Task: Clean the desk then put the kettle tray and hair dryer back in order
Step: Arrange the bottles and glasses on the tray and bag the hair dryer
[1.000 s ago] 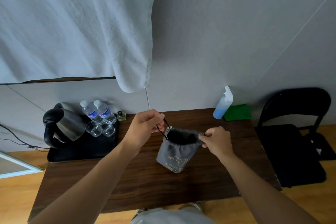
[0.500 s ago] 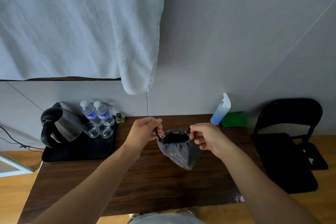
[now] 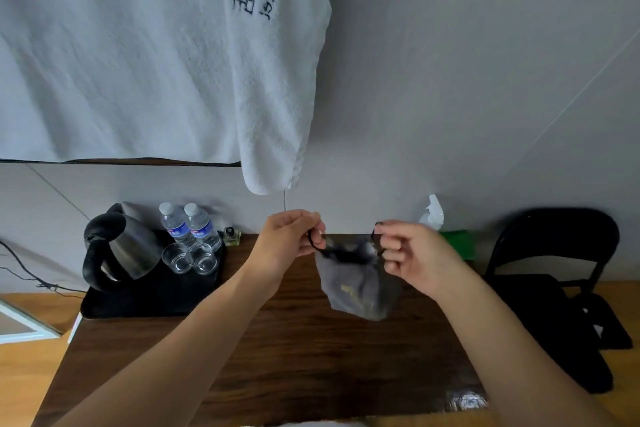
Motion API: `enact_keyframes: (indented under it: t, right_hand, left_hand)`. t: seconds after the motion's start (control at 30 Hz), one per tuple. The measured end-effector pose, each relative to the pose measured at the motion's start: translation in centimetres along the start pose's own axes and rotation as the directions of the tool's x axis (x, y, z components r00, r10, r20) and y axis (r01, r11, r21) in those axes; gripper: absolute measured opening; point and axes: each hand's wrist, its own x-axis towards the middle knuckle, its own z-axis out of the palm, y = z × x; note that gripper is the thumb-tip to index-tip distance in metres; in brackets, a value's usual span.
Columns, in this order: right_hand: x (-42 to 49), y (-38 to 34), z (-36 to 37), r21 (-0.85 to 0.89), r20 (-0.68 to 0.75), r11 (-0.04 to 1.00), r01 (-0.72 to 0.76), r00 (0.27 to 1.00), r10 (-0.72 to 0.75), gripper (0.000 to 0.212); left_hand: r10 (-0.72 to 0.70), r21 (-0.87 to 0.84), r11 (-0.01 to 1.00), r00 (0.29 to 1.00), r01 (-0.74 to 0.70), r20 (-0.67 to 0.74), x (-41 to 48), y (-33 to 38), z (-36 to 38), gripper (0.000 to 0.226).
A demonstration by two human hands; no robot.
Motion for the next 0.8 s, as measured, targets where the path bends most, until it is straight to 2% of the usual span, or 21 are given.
enact_keyframes:
  t: [0.07,0.13,0.17,0.23,0.27,0.37,0.5,0.6,0.8]
  right_hand:
    - [-0.2,-1.4,-0.1,0.059,0.04,0.996,0.072,0.996,-0.075,0.024]
    - [-0.2,-1.8,0.0,-0.068,-0.018,0.992,0.102,0.994,-0.104,0.025]
    - [-0.2,-1.8,0.2,-0.111,-0.042,0.991,0.072,0.996,-0.077,0.024]
    - [-0.4,-2.1,0.7,-0.037,0.024,0.998,0.05,0.998,-0.049,0.025]
    - [-0.6,-2.4,1.0,-0.018,0.064,0.996,0.083,0.995,-0.082,0.025]
    - [-1.1,-2.8,1.8,-0.116,0.102,0.969,0.22,0.973,-0.209,0.023]
    - [-0.4,-2.0,3.4,-0.198,0.09,0.959,0.203,0.978,-0.188,0.018]
    - [0.1,-1.3,4.7,-0.173,0.071,0.968,0.183,0.982,-0.173,0.019]
    - [0.6,-0.4,7.7,-0.138,0.07,0.978,0.157,0.986,-0.148,0.018]
  left_hand:
    - [0.006,0.011,1.0,1.0,-0.006,0.0,0.1,0.4,-0.1,0.028]
    - [0.007,-0.001,1.0,1.0,-0.007,0.002,0.3,0.6,-0.2,0.028]
    - [0.01,-0.017,1.0,1.0,-0.01,-0.003,0.4,0.8,-0.3,0.029]
    - [0.021,-0.028,0.999,1.0,-0.021,-0.008,0.7,1.2,-0.5,0.03]
    - [0.03,-0.023,0.999,1.0,-0.03,-0.005,0.8,1.4,-0.6,0.03]
    - [0.057,0.006,0.998,0.998,-0.057,0.029,0.7,1.9,-0.7,0.027]
    - [0.083,0.099,0.991,0.992,-0.093,0.098,0.4,2.0,-0.7,0.016]
    - [0.116,0.126,0.983,0.98,-0.137,0.162,0.1,1.6,-1.1,0.032]
    - [0.175,0.184,0.96,0.965,-0.212,0.196,0.1,1.2,-3.0,0.059]
